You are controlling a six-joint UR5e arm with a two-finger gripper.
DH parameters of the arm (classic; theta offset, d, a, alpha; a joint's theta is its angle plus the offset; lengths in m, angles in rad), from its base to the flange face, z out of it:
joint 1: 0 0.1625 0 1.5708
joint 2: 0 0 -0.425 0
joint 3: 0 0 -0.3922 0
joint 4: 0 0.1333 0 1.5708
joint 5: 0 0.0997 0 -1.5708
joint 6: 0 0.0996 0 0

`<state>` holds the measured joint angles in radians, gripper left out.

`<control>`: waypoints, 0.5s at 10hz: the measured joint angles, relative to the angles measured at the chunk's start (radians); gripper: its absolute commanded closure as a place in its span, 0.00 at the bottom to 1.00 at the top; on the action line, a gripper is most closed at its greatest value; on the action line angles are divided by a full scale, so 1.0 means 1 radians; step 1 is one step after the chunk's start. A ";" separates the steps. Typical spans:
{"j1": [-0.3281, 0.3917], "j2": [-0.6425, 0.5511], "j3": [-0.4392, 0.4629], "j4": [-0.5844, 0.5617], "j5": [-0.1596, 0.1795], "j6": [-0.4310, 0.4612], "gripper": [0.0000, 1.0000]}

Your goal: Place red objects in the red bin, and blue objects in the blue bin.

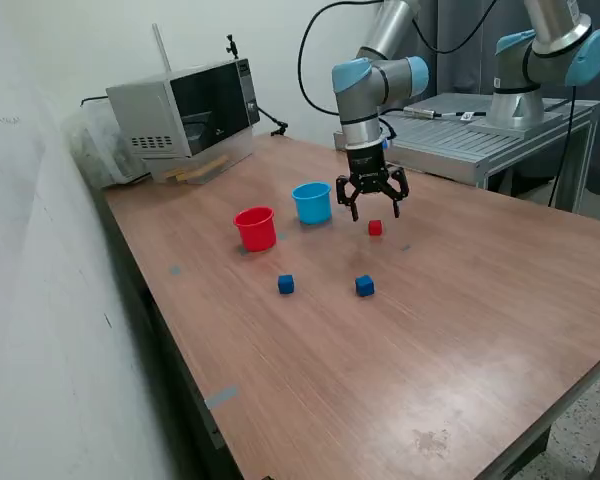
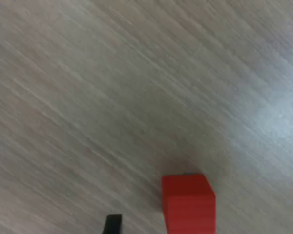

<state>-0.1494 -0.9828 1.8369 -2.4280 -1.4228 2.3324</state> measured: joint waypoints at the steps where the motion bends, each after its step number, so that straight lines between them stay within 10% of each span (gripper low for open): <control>1: 0.000 0.006 -0.003 0.000 0.000 -0.002 0.00; 5: 0.000 0.018 -0.016 0.000 -0.005 -0.006 0.00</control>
<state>-0.1494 -0.9648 1.8213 -2.4283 -1.4276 2.3267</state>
